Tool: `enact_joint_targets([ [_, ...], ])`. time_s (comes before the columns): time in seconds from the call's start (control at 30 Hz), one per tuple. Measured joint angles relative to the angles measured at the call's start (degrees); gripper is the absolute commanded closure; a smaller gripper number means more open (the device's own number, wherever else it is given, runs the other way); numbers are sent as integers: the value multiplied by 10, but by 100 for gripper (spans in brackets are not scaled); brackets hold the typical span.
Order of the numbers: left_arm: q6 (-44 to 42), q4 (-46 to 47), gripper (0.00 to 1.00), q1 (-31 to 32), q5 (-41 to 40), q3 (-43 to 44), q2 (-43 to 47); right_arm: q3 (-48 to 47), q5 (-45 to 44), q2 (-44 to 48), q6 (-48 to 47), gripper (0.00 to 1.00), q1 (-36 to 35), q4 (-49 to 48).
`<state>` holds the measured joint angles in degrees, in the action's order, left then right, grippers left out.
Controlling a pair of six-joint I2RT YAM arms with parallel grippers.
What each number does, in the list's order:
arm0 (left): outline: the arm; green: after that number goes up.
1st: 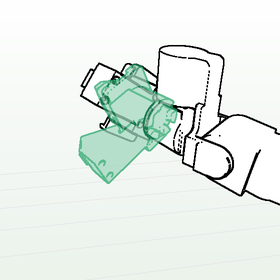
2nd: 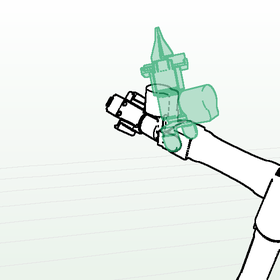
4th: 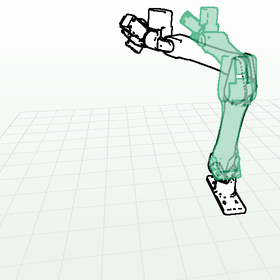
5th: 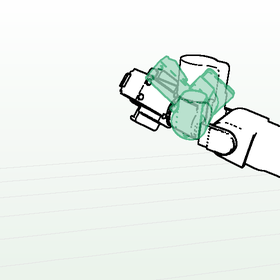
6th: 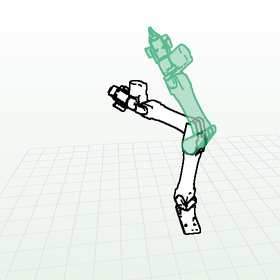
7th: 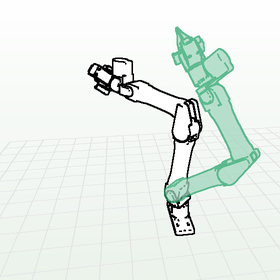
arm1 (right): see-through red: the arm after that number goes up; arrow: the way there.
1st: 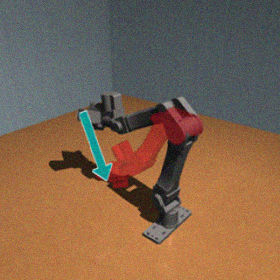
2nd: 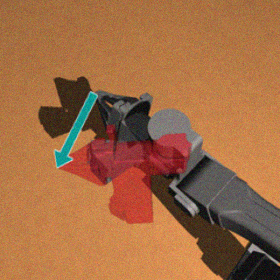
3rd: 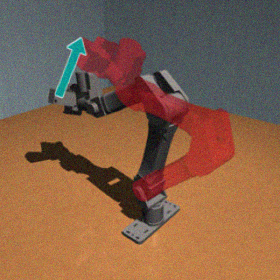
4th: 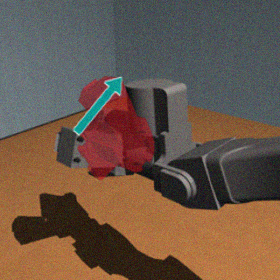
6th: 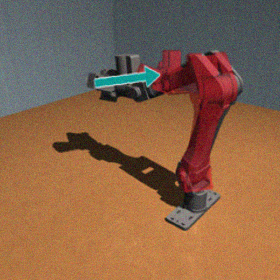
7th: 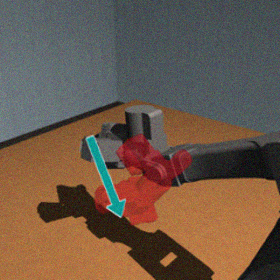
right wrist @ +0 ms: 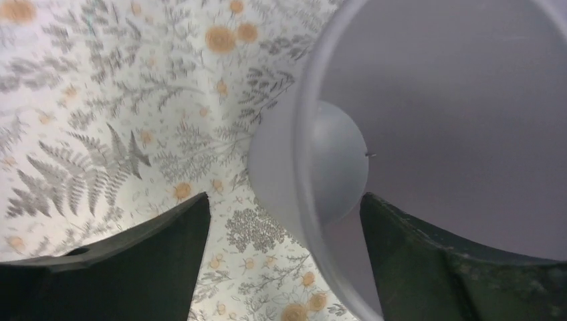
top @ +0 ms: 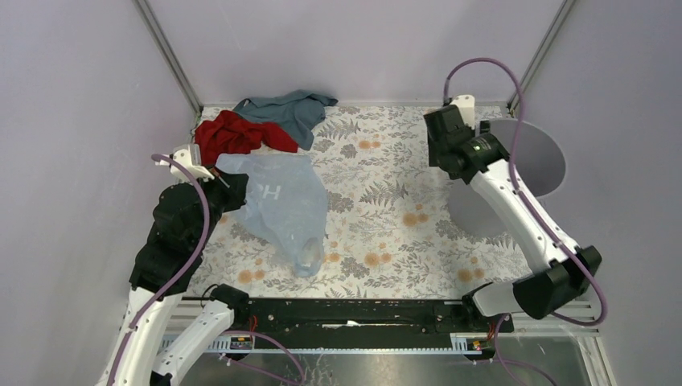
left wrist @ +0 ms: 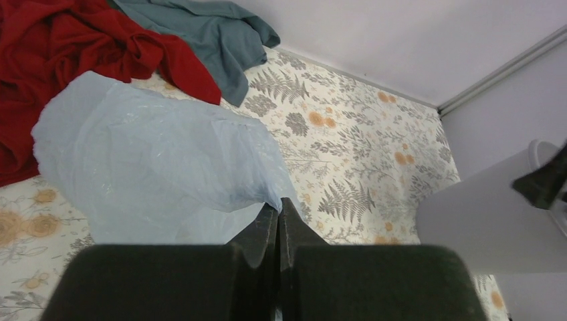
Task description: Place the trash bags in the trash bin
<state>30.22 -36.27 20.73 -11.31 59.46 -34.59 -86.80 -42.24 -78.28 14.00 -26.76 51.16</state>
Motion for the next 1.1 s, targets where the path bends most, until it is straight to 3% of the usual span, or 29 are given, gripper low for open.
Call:
enact_joint_targets([
  [0.1, 8, 7, 100, 0, 20, 0, -8, 23, 19, -30, -7, 48, 0, -4],
  [0.17, 12, 10, 100, 0, 35, 0, -9, 30, 24, -38, -16, 63, 1, -4],
  [0.3, 13, 13, 100, 0, 49, 0, -6, 32, 58, -38, -25, 82, 3, -13],
  [0.5, 7, 7, 100, 0, 37, 2, 8, 32, 180, -32, -46, 91, -13, -32],
  [0.67, -9, -10, 100, 0, 16, 16, 23, 31, 260, -29, -64, 94, -113, -77],
  [0.8, -25, -27, 100, 0, -4, 36, 24, 29, 323, -42, -78, 95, -181, -119],
  [0.93, -30, -41, 100, 0, -12, 39, 34, 31, 355, -47, -82, 83, -188, -143],
  [1.1, -30, -47, 100, 0, -18, 39, 42, 32, 375, -49, -78, 31, -188, -149],
])
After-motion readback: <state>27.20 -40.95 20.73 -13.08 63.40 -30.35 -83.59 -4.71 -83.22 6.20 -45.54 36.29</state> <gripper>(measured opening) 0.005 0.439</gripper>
